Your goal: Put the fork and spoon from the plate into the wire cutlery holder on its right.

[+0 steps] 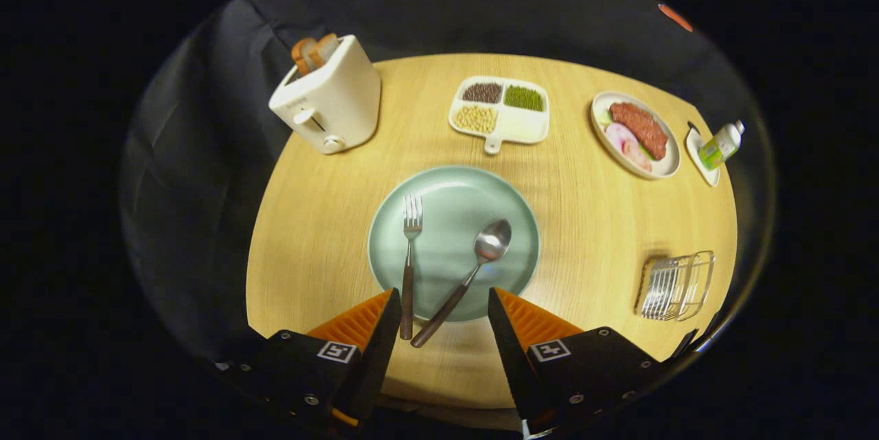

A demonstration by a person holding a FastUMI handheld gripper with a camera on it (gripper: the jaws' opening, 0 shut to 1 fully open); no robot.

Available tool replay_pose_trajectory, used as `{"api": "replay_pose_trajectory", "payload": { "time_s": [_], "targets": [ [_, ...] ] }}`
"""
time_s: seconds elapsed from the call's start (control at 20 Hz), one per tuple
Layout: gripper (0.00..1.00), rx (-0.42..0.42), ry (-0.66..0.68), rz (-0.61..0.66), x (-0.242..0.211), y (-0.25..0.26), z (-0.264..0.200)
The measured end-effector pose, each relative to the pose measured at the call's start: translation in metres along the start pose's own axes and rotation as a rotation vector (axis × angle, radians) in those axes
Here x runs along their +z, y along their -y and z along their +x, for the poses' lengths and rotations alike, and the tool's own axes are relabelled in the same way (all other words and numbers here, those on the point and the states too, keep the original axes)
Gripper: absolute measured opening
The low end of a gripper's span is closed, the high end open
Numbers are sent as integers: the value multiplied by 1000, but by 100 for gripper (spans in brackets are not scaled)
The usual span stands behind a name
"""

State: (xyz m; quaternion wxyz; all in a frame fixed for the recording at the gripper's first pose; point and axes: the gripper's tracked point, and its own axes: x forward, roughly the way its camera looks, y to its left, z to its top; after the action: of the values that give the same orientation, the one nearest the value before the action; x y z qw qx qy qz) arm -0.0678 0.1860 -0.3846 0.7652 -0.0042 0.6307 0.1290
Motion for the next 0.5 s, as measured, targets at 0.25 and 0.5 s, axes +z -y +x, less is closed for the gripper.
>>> {"api": "replay_pose_trajectory", "payload": {
  "time_s": [0.25,0.5],
  "targets": [
    [63,-53,-147,55,-15,7,45],
    [42,-105,-215,92,-26,16,71]
  ]
}}
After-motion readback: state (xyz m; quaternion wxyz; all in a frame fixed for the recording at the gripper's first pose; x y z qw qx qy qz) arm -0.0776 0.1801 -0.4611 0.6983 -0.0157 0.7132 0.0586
